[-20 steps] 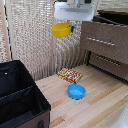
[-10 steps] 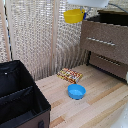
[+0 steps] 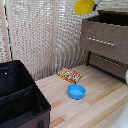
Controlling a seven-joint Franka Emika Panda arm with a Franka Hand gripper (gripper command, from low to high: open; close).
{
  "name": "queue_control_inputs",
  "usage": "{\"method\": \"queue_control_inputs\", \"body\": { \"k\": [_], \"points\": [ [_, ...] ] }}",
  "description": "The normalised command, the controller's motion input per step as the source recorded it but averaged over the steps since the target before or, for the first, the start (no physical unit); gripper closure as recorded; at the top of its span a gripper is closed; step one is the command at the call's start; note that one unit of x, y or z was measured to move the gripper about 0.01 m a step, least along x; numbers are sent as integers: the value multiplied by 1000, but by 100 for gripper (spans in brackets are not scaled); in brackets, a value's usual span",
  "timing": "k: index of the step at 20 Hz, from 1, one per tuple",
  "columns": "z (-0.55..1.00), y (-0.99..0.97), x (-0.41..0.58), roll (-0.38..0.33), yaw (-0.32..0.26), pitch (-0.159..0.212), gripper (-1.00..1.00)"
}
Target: Kindly move your gripper toward the top drawer's handle. With caution, hold the handle robustly using your gripper and pull open the top drawer. Let the handle go. Relocate your gripper to the bowl placed in the background. Gently hold the bowl using your gripper. Bring the gripper and the bowl to the ajar drawer. Softly release the bowl into it.
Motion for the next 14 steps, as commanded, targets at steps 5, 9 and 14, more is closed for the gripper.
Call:
{"method": "queue_control_inputs", "body": {
  "k": [5,9,14],
  "points": [
    [-17,-1000,-25,65,0,56,100],
    [-28,-1000,-107,40,0,86,100],
    [326,-945,-24,112,0,94,100]
  ]
}}
